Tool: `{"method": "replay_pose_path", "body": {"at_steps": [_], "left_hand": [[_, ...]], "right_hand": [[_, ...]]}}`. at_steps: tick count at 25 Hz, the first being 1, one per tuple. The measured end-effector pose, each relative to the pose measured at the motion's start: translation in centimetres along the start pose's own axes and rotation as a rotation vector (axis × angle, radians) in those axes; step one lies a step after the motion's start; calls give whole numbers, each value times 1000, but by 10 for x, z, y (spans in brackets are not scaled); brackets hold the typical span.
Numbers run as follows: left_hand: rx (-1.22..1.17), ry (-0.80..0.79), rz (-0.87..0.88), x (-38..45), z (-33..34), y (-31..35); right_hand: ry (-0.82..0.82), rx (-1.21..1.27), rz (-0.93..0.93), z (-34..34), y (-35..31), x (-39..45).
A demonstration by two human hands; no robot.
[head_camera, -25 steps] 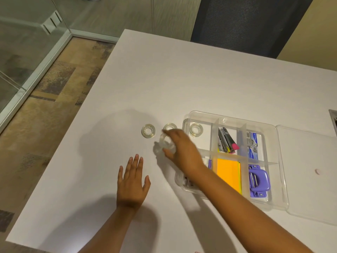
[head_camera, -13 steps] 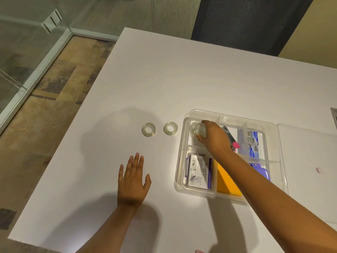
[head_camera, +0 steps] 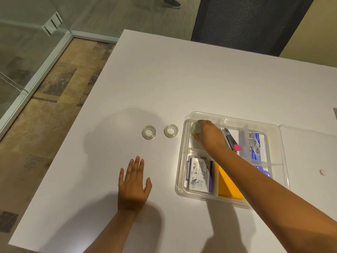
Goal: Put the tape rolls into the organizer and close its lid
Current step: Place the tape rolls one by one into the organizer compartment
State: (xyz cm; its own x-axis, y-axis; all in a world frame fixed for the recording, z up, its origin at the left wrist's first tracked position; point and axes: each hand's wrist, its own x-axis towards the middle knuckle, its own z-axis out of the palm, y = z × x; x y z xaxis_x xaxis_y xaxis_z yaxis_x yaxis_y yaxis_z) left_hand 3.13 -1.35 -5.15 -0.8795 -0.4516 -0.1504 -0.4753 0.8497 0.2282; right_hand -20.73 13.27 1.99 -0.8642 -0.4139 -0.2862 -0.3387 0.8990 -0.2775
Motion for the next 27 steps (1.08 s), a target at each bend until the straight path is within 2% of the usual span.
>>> {"method": "replay_pose_path", "body": {"at_steps": [3, 5, 7, 8, 10, 12, 14, 16, 19, 23, 27], "left_hand": [[-5, 35, 14, -2, 3, -2], [0, 84, 25, -3, 7, -4], [6, 148, 39, -3, 11, -5], [12, 178, 52, -3, 13, -5], [26, 230, 78, -3, 15, -5], [44, 260, 87, -2, 16, -6], [59, 264, 76, -1, 18, -6], [71, 261, 71, 0, 19, -6], [91, 267, 76, 1, 19, -5], [76, 274, 79, 0, 18, -4], [59, 260, 86, 0, 18, -5]], "right_hand": [[55, 63, 23, -4, -1, -2], [211, 227, 40, -6, -10, -5], [358, 359, -31, -11, -28, -6], [369, 371, -98, -13, -40, -3], [284, 294, -256, -12, -63, 2], [121, 146, -349, -2, -81, 6], [-28, -59, -356, 17, -90, 6], [-102, -228, -327, 35, -94, 4], [-142, -353, -273, 51, -99, 2], [-95, -337, -228, 53, -100, -1], [-127, -451, -166, 55, -92, -8]]}}
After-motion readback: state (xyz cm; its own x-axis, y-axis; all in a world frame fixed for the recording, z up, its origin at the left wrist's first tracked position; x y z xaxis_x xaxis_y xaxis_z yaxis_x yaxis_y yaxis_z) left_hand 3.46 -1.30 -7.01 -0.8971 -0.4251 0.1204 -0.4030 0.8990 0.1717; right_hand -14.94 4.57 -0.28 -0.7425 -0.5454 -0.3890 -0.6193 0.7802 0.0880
